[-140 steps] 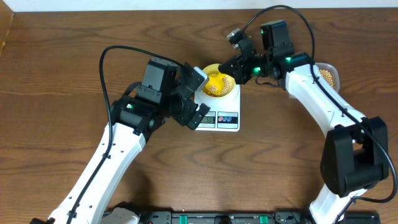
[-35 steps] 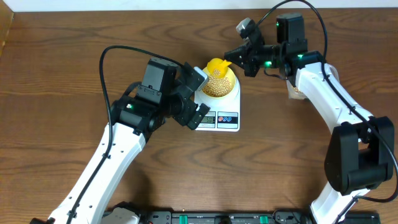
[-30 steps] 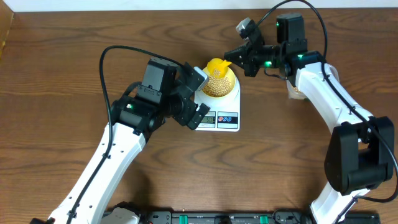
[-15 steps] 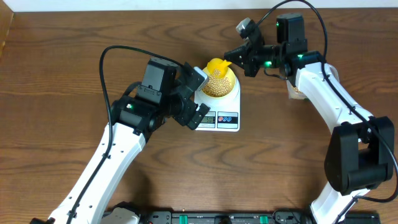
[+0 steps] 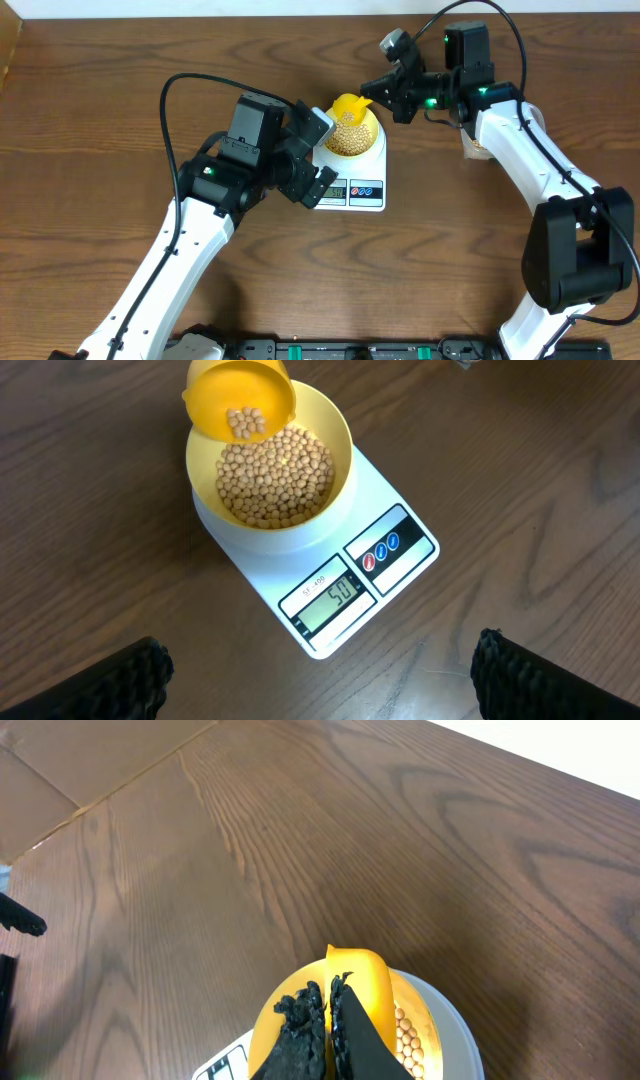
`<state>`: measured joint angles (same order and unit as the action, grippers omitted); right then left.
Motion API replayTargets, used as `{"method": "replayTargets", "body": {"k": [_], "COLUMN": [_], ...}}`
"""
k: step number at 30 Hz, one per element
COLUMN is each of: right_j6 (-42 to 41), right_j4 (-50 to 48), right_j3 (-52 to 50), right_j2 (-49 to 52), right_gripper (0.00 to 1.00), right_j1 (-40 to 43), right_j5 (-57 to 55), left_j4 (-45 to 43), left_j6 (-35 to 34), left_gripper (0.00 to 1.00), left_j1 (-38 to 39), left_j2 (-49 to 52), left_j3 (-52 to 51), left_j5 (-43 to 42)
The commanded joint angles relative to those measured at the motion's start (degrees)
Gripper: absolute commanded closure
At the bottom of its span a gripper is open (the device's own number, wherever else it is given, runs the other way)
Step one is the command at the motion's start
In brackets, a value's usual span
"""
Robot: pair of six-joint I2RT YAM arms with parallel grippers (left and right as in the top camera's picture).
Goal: Scoop item into bowl and weigh 50g on scale
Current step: 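Tilt the yellow scoop over the bowl with the right gripper, pouring soybeans, then carry the yellow scoop right back over the soybean tub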
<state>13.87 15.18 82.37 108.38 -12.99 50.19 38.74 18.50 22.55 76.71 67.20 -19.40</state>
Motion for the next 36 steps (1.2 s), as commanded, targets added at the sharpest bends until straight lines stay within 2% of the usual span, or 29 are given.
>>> {"method": "replayTargets", "body": {"k": [1,7,12,20,30,36], "right_j6": [-0.59,-5.86,-18.16,-29.40,-34.82,-35.10], "right_j4": [0.07,-0.04,-2.10,-9.07,-11.56,-11.37], "right_j3": [-0.04,-0.04,-0.04,-0.02,0.02,0.02], "right_j2": [0.33,0.33,0.33,0.26,0.26,0.02], "right_gripper": [0.99,0.99,0.99,0.99,0.99,0.99], "right_j1": [-0.61,-0.55,0.13,5.05,17.79,25.20], "right_j5": [1.18,1.20,1.44,6.58,7.43,8.11], "left_j4": [0.07,0.07,0.04,0.07,0.07,0.07], "left_j6": [0.96,0.96,0.98,0.96,0.96,0.96], "left_gripper": [0.02,0.02,0.02,0.02,0.02,0.02], "left_j1": [-0.13,-0.13,-0.13,-0.13,-0.13,-0.13], "left_j2": [0.39,0.39,0.39,0.39,0.39,0.39], "left_j3": [-0.42,-0.42,-0.42,-0.42,-0.42,-0.42], "left_j5": [-0.55,-0.55,-0.55,-0.55,-0.55,-0.55]}}
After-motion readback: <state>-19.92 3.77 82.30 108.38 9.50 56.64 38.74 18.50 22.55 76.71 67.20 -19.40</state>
